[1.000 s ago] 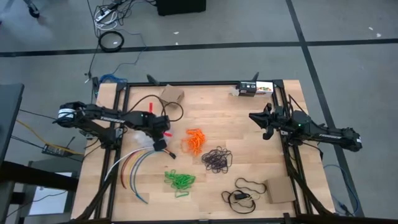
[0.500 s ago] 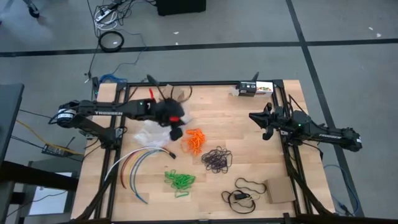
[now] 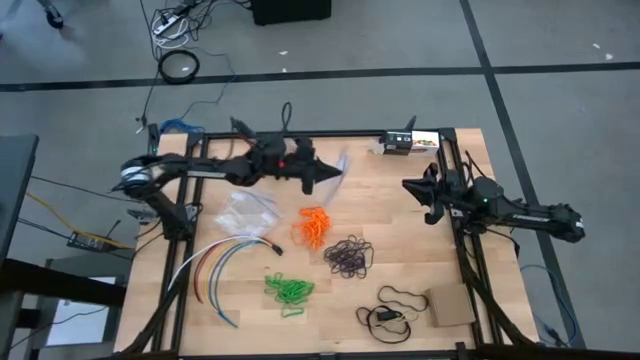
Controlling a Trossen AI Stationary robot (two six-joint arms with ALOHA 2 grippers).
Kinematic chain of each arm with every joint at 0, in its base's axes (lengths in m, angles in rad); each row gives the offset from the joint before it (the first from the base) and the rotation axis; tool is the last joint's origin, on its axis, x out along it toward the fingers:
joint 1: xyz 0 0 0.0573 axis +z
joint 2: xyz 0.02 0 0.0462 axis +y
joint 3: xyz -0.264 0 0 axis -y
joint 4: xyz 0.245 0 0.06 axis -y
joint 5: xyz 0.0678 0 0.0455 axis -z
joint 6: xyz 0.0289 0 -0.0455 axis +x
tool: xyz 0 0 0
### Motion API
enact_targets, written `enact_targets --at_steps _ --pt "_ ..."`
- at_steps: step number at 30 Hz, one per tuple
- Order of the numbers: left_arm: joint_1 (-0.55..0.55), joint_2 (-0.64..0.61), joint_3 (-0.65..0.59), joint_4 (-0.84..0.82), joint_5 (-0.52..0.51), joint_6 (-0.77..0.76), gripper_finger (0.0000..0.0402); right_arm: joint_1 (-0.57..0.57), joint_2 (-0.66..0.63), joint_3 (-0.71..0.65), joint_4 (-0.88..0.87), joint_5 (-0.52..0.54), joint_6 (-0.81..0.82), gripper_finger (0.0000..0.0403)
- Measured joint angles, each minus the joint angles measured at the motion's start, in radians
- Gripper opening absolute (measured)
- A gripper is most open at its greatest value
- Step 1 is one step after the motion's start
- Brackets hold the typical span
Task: Sort rubber bands
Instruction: Open the transparent zip bag
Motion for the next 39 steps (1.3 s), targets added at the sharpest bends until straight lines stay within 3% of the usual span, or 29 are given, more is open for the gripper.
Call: enact_targets --at_steps 6,11,19,27,34,39 --pt "-0.025 0.178 -0.001 0.328 0.04 -0.2 0.0002 0.011 0.126 0.0 0.112 -0.036 -0.01 0.0038" --pt "-0.03 0.265 0.005 0.492 0.034 -0.309 0.0002 0.064 0.299 0.008 0.229 -0.082 -0.197 0.0047" --pt "-0.036 0.276 0.059 0.493 0.017 -0.302 0.0003 0.15 0.623 0.101 0.443 -0.032 -0.48 0.0144" --pt "-0.043 0.276 0.076 0.461 0.019 -0.301 0.0003 0.137 0.921 0.276 0.472 0.055 -0.577 0.024" --pt "-0.07 0.276 0.076 0.439 0.05 -0.299 0.0003 0.106 1.066 0.394 0.473 0.102 -0.592 0.0265" --pt "-0.071 0.276 0.076 0.434 0.077 -0.302 0.0003 0.106 1.089 0.415 0.47 0.184 -0.584 0.0244"
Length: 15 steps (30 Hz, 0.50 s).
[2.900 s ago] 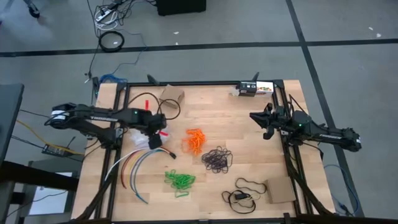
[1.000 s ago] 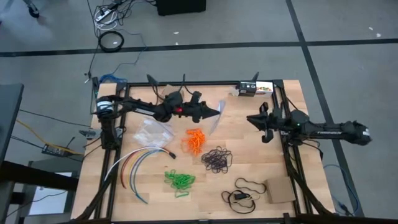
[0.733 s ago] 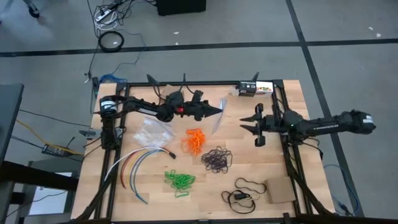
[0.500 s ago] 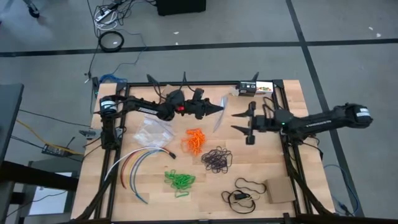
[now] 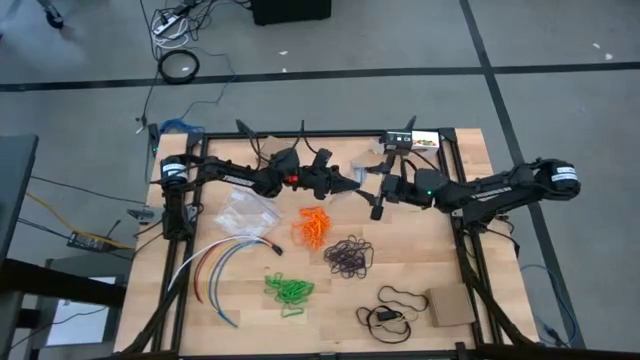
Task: Sort rubber bands
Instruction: Open the transparent zip bag
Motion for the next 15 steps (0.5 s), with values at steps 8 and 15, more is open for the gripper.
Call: enact_targets --at_steps 8,15 --pt "0.032 0.0 0.0 -0.005 0.069 0.004 0.0003 0.036 -0.045 0.001 -0.125 0.013 0.004 0.0042" --pt "0.076 -0.002 0.0 -0.006 0.13 0.049 0.0003 0.063 -0.102 0.001 -0.195 0.014 0.078 0.0029"
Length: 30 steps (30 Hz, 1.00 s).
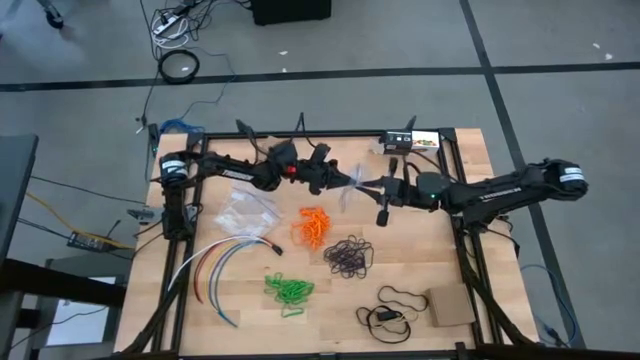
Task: Sort rubber bands
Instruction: Open the transparent zip bag
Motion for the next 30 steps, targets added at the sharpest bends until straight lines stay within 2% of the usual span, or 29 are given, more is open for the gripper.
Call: enact_targets --at_steps 6,8,15,20,24,28,30 --pt "0.034 -0.001 0.0 -0.017 0.157 0.067 0.0005 0.001 -0.087 0.0 -0.076 -0.005 0.128 0.0007" --pt "0.041 -0.001 0.0 -0.028 0.18 0.099 0.0009 -0.006 -0.113 0.0 -0.095 -0.011 0.183 0.0003" --pt "0.078 -0.001 0.0 -0.003 0.168 0.154 0.0046 -0.036 -0.161 0.0 -0.217 -0.015 0.348 0.0001" --pt "0.108 -0.001 0.0 0.008 0.16 0.163 0.0086 -0.041 -0.161 0.0 -0.227 -0.013 0.386 0.0" --pt "0.14 -0.002 -0.008 -0.041 0.217 0.19 0.0111 -0.041 -0.181 0.0 -0.223 0.036 0.397 0.0" --pt "0.151 -0.002 -0.036 -0.041 0.315 0.204 0.0125 -0.041 -0.207 0.0 -0.227 0.099 0.42 0.0" --pt "0.156 -0.002 -0.062 -0.043 0.311 0.225 0.0126 -0.041 -0.222 0.0 -0.235 0.149 0.428 0.0"
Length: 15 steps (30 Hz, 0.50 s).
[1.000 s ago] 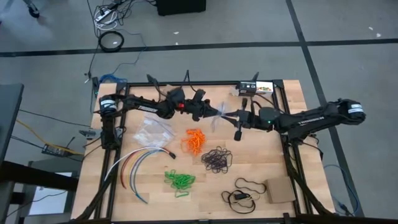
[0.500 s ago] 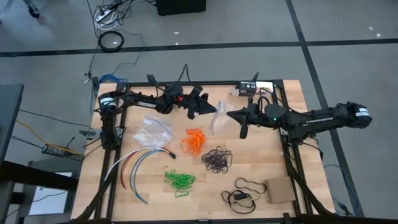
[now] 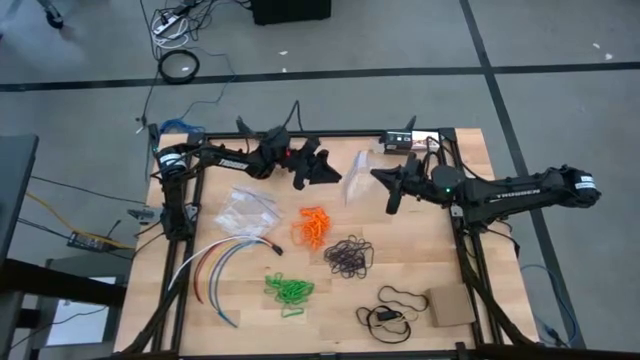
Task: Sort rubber bands
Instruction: Open the transparent zip bag
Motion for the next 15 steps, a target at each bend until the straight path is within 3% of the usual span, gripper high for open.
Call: enact_targets --at_steps 4,9,15 --pt "0.008 -0.032 -0.077 -0.004 -0.153 0.193 0.0127 -0.001 -0.031 0.0 -0.04 0.129 0.029 0.0" --pt "-0.079 -0.123 -0.183 0.002 -0.416 0.507 0.0127 -0.001 -0.037 0.0 -0.049 0.207 0.061 0.0" --pt "-0.197 -0.128 -0.188 0.05 -0.585 0.529 0.0127 -0.013 -0.016 0.0 0.017 0.288 0.042 0.0"
